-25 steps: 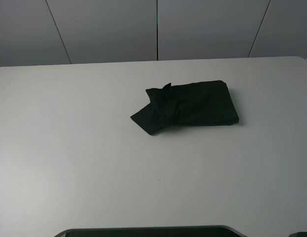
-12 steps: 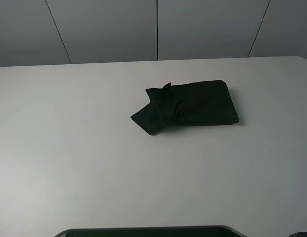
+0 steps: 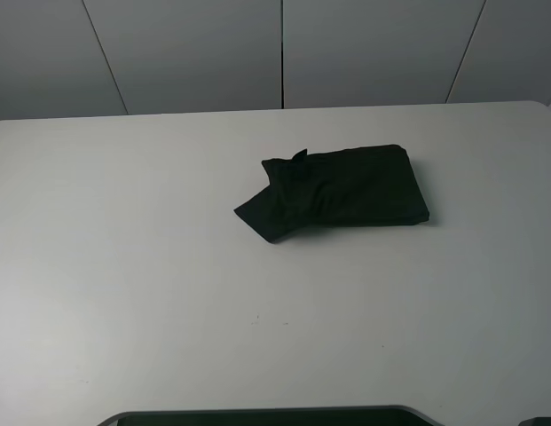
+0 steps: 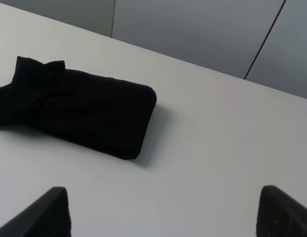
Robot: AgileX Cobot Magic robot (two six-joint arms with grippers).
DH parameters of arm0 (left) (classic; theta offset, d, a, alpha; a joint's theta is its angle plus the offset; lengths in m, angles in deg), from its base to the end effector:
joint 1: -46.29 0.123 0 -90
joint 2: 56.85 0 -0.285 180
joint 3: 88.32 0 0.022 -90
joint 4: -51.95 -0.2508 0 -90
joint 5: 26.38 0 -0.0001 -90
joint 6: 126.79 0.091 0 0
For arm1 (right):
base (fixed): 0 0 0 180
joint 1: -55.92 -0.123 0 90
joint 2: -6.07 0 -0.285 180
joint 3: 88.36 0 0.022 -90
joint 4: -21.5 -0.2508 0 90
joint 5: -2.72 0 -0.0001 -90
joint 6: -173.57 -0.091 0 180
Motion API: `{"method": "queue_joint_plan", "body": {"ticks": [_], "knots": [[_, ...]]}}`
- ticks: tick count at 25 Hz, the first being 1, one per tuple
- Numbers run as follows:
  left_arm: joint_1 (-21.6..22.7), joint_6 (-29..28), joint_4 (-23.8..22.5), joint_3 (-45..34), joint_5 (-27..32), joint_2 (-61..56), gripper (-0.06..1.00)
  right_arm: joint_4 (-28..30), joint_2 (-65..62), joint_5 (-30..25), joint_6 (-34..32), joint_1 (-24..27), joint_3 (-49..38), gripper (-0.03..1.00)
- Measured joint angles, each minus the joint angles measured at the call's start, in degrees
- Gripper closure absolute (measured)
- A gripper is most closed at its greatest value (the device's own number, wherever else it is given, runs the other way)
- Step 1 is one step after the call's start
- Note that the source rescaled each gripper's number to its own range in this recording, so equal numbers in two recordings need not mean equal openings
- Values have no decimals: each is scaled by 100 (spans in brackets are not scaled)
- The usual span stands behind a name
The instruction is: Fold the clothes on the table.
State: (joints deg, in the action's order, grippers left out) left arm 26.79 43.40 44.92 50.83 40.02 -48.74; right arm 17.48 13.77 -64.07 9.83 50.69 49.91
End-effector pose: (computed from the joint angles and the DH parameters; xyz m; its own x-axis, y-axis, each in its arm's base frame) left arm -0.0208 0.0182 0.3059 -0.4271 0.0231 -0.9039 0.1855 0.9806 -0.0626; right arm -0.0252 0.0036 0.3009 -0.3872 -0.2893 -0.8754 -0.2550 0.9461 -0.1999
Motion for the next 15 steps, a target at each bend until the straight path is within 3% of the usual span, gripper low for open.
{"method": "queue_joint_plan", "body": {"ticks": [6,15], "knots": [[0,181,373,-547,-331,-23,20,-21,0,26,-34,0,0,15],[0,258,395,-664,-391,-32,20,-124,11,284,-316,0,-596,15]]}}
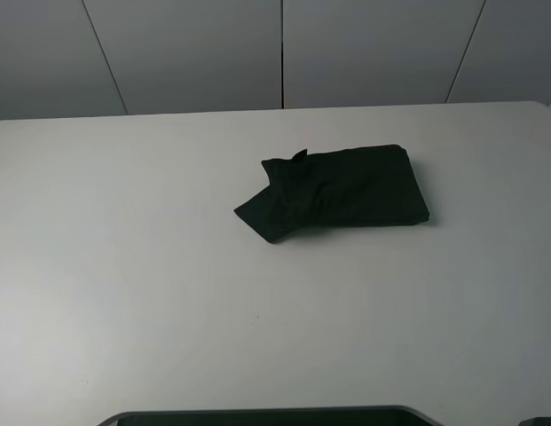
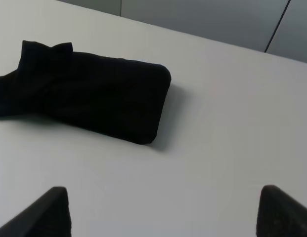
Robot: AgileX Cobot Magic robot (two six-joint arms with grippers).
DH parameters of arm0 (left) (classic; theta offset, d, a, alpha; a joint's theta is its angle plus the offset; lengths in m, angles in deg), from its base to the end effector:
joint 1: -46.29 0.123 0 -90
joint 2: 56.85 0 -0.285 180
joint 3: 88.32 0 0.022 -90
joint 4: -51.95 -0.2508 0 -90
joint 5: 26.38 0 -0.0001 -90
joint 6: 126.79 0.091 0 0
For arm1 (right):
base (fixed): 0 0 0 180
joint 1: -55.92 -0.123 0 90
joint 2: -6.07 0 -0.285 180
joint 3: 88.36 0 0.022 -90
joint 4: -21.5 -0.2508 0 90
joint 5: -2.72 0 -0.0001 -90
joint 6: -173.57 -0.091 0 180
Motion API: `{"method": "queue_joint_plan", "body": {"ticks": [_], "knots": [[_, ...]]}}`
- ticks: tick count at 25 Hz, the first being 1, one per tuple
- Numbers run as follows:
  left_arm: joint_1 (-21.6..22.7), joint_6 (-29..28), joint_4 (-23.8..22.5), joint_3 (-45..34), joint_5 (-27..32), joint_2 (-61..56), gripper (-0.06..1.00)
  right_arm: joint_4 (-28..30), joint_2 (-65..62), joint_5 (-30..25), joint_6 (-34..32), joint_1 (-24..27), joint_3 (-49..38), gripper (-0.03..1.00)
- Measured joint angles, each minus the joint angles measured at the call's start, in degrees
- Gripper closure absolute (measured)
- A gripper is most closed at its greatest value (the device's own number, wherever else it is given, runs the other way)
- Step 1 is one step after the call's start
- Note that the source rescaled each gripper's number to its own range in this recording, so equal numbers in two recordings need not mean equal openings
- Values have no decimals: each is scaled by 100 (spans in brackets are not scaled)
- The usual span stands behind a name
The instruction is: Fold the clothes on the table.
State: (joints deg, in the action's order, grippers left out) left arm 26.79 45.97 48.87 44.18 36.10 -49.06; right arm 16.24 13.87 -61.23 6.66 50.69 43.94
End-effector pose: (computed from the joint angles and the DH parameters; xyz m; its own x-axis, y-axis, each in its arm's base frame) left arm -0.0064 0.0069 0.2801 -0.4662 0.0577 -0.8828 0.2477 0.9665 -0.0676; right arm -0.0098 0.0066 0.2773 -0.4492 -0.2282 -0.8638 -0.2507 0.9602 -0.1233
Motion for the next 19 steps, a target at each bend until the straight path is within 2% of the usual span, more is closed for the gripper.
{"method": "queue_joint_plan", "body": {"ticks": [19], "knots": [[0,11,-11,0,0,0,20,23,-10,68,-159,0,-3,15]]}}
